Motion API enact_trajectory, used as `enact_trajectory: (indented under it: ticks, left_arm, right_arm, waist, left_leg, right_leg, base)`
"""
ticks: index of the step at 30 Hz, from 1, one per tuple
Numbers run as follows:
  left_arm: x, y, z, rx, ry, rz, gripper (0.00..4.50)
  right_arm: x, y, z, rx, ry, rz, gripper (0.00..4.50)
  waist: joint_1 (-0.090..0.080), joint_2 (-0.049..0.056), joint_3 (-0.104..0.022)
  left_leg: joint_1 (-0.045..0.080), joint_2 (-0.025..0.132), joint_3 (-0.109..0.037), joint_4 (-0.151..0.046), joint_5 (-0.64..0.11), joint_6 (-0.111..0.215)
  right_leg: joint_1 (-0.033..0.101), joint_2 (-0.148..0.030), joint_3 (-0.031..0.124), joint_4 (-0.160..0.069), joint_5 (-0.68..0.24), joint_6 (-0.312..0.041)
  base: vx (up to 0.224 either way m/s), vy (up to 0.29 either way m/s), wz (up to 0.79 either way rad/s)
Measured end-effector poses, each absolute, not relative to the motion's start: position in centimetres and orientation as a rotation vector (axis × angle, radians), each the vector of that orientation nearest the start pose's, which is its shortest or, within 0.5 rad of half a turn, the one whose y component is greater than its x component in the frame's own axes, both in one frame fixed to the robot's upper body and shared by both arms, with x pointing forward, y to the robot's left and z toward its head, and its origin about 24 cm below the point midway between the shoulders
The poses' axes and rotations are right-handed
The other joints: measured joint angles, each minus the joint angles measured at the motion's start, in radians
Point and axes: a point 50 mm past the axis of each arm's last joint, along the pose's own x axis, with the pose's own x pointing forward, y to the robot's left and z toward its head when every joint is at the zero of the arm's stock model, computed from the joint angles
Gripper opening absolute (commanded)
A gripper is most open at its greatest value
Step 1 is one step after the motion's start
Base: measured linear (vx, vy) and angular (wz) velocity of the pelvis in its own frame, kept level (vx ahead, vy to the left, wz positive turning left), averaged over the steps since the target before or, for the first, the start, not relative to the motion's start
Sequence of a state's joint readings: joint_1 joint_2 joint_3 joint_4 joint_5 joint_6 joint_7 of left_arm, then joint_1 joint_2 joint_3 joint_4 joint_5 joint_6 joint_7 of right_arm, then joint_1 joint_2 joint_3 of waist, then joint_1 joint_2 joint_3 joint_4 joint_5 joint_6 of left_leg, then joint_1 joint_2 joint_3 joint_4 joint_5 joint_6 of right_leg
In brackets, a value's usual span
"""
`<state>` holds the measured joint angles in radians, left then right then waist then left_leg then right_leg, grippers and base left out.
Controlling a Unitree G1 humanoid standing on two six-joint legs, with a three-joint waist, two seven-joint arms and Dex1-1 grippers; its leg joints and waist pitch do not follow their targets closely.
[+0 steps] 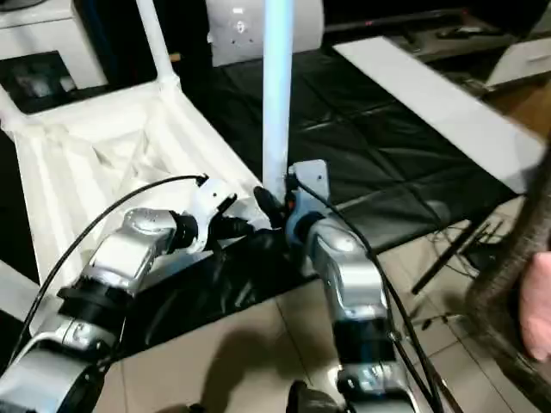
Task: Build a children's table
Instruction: Rotate leg to tighten
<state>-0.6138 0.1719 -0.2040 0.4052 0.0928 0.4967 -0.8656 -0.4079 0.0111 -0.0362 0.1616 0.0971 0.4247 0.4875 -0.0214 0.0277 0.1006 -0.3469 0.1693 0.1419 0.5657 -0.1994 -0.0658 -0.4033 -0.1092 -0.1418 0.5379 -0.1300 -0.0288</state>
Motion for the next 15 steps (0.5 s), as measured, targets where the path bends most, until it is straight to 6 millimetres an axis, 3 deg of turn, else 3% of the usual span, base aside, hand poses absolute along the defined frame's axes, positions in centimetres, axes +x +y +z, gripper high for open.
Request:
enact_trajectory:
  ticks: [5,11,15]
  left_arm:
    - [32.1,10.1,7.3,0.332,0.443,-1.109,0.0]
    - [30.9,11.8,7.1,0.42,0.454,-1.281,0.0]
    - [30.2,13.2,7.3,0.496,0.49,-1.418,0.0]
  right_arm:
    - [30.5,-11.3,8.2,0.072,0.146,0.825,3.95]
    - [29.0,-12.8,8.4,-0.043,0.179,1.1,4.19]
    - [28.2,-13.5,8.1,-0.116,0.214,1.296,4.19]
  waist:
    - [0.025,0.0,0.0]
    - [0.075,-0.001,-0.001]
    - [0.09,-0.003,-0.002]
  left_leg:
    - [-0.007,0.007,0.002,0.0,0.0,0.002]
    - [-0.004,0.021,0.003,0.002,0.0,0.002]
    - [-0.002,0.021,0.003,0.005,0.002,-0.001]
  right_leg:
    - [-0.02,0.008,0.001,0.026,-0.007,-0.009]
    - [-0.016,0.019,-0.005,0.028,-0.011,-0.017]
    - [-0.012,0.019,-0.004,0.028,-0.012,-0.014]
  base:
    - [0.03,-0.045,-0.01]
    - [0.006,-0.018,0.0]
    - [0.0,0.0,0.0]
